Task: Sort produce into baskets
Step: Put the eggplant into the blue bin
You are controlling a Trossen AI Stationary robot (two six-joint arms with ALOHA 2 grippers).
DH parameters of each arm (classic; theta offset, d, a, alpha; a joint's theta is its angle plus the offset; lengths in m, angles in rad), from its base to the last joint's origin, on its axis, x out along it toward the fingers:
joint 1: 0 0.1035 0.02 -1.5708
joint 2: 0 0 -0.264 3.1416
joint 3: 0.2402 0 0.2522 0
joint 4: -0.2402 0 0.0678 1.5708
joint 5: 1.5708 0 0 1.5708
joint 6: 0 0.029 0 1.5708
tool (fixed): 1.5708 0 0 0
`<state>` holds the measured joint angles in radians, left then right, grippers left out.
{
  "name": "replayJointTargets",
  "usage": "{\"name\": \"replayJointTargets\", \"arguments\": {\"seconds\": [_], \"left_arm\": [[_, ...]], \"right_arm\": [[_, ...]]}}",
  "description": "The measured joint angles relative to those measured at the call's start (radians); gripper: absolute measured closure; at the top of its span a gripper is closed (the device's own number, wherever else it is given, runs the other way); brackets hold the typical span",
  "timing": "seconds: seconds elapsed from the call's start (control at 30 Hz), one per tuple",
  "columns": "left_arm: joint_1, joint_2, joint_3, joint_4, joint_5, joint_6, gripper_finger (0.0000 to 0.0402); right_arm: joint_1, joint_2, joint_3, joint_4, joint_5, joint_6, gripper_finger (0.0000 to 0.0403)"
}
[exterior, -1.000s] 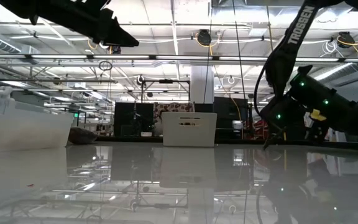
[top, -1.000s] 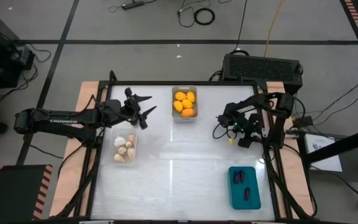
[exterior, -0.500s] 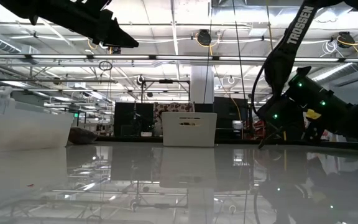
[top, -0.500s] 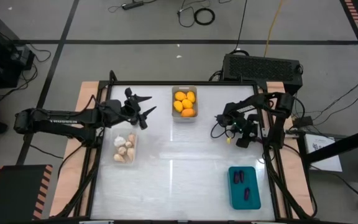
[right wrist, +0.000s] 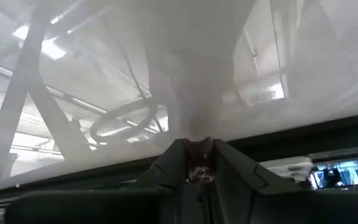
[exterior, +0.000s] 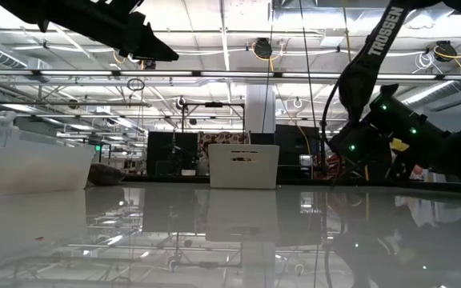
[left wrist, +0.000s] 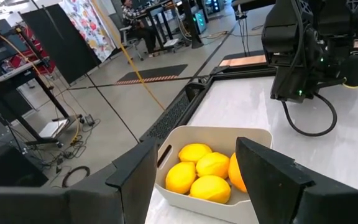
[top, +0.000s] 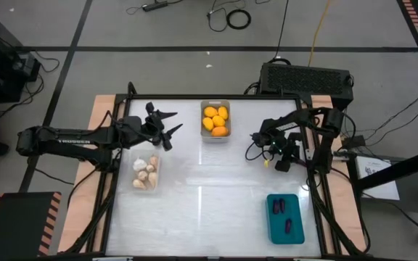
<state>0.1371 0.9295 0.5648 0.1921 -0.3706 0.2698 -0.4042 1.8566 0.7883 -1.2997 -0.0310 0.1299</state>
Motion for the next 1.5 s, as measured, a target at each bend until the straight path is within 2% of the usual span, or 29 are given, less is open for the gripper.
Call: {"name": "replayJointTargets", "arguments": {"seconds": [0.13, 0.33, 0.6, 0.73, 0.87, 1.07, 1.23, 1.5], "left_arm": [[0.0, 0.0, 0.0, 0.012, 0.0, 0.002, 0.0175], [0.0, 0.0, 0.0, 0.012, 0.0, 0.002, 0.0175], [0.0, 0.0, 0.0, 0.009, 0.0, 0.003, 0.0175], [0.0, 0.0, 0.0, 0.008, 0.0, 0.002, 0.0175], [0.0, 0.0, 0.0, 0.009, 0.0, 0.002, 0.0175], [0.0, 0.0, 0.0, 0.012, 0.002, -0.003, 0.0175], [-0.001, 0.0, 0.0, 0.019, 0.032, -0.026, 0.0175], [0.0, 0.0, 0.0, 0.031, 0.042, -0.027, 0.0175]], "right_arm": [[0.0, -0.001, 0.055, -0.019, 0.003, -0.005, 0.0342], [0.006, -0.007, 0.201, -0.142, 0.0, 0.007, 0.0341], [0.058, -0.116, 0.378, -0.222, -0.052, 0.092, 0.0343], [0.112, -0.211, 0.421, -0.218, -0.059, 0.213, 0.0343], [0.19, -0.304, 0.441, -0.215, -0.11, 0.347, 0.0343], [0.36, -0.405, 0.446, -0.18, -0.208, 0.65, 0.0344], [0.517, -0.441, 0.445, -0.099, -0.209, 0.89, 0.0344], [0.71, -0.428, 0.445, 0.035, -0.205, 1.147, 0.0344]]}}
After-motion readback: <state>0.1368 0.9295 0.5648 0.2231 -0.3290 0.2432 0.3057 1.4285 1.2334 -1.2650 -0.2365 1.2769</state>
